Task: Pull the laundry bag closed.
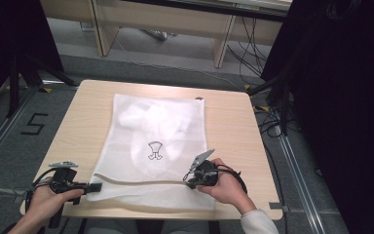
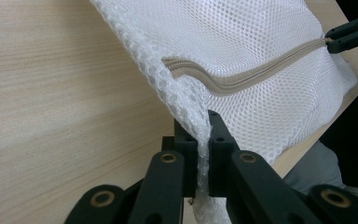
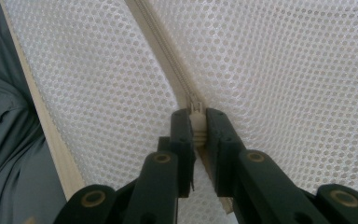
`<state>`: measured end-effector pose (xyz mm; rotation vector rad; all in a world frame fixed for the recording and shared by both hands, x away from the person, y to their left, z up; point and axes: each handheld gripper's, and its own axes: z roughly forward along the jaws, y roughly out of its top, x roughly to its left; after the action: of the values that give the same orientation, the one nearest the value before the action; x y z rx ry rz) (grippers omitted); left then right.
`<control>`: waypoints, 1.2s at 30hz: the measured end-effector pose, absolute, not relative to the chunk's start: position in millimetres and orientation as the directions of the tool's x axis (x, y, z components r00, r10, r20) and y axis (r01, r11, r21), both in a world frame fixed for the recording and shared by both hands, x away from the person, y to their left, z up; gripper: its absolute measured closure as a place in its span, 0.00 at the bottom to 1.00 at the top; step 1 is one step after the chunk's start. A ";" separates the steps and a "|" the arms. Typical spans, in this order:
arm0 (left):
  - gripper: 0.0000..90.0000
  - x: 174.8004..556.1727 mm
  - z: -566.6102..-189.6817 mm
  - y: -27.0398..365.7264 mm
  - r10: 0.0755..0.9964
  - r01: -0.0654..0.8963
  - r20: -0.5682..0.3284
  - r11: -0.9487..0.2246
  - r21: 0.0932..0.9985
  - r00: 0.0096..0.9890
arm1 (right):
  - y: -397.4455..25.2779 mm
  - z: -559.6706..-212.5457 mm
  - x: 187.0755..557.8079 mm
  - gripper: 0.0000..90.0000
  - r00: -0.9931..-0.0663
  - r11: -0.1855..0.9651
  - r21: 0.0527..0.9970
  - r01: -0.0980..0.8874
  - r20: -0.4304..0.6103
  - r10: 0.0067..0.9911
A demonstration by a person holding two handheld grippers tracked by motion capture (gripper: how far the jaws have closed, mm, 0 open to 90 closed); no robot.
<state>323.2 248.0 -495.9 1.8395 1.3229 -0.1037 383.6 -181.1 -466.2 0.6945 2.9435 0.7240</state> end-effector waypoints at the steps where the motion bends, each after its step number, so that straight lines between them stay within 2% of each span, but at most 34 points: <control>1: 0.95 323.2 -495.9 248.1 0.740 0.813 -0.511 -0.081 0.577 0.437 | -181.2 -466.9 383.7 0.92 -0.901 0.796 0.444 0.411 0.065 0.428; 7: 0.95 323.3 -496.1 247.3 0.738 0.812 -0.512 -0.084 0.578 0.440 | -184.6 -465.1 382.3 0.92 -0.889 0.780 0.450 0.434 0.077 0.450; 36: 0.95 323.3 -496.1 247.5 0.738 0.812 -0.514 -0.079 0.578 0.437 | -196.4 -463.3 383.4 0.92 -0.888 0.775 0.459 0.434 0.071 0.455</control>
<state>323.3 247.5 -496.1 1.8327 1.3217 -0.1083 383.4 -196.4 -463.3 0.7309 2.9181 0.7378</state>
